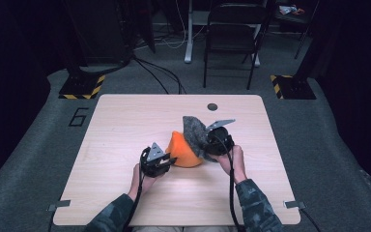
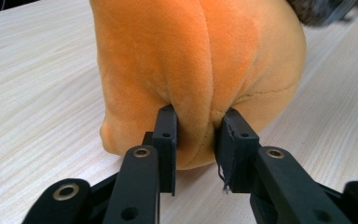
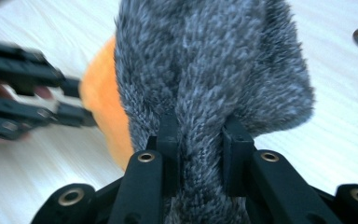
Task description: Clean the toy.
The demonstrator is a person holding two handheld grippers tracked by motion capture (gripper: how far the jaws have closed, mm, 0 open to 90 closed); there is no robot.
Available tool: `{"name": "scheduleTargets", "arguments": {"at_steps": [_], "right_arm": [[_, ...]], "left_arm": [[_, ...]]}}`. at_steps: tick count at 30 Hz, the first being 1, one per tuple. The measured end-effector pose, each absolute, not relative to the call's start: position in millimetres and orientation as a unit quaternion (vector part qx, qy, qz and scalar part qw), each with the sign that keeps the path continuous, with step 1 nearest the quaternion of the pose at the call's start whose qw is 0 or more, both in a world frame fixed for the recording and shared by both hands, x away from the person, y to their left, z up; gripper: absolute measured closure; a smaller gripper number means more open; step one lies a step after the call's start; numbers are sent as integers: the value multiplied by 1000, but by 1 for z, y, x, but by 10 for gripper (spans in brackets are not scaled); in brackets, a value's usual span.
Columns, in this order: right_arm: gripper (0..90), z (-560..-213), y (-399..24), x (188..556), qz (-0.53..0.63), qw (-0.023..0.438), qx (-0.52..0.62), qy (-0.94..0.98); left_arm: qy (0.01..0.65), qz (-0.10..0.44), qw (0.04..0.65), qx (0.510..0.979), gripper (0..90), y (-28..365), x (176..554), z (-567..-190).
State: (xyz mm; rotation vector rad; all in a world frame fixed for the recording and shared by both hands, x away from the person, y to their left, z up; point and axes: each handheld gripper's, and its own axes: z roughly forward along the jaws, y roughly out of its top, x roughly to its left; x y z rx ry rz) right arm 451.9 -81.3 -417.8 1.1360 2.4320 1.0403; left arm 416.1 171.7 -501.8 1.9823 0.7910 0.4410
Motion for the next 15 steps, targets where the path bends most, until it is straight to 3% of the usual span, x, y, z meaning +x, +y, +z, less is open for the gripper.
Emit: {"name": "scheduleTargets", "arguments": {"at_steps": [7,11,15], "right_arm": [[735,-428,-72,451,346,161,392,837],[735,-430,-70,451,346,163,395,835],[735,-431,-72,453,349,166,392,835]], "left_arm": [[317,207,428,821,467,168,413,-501],[306,234,411,826,412,158,411,-505],[306,247,420,817,590,156,410,-510]]}}
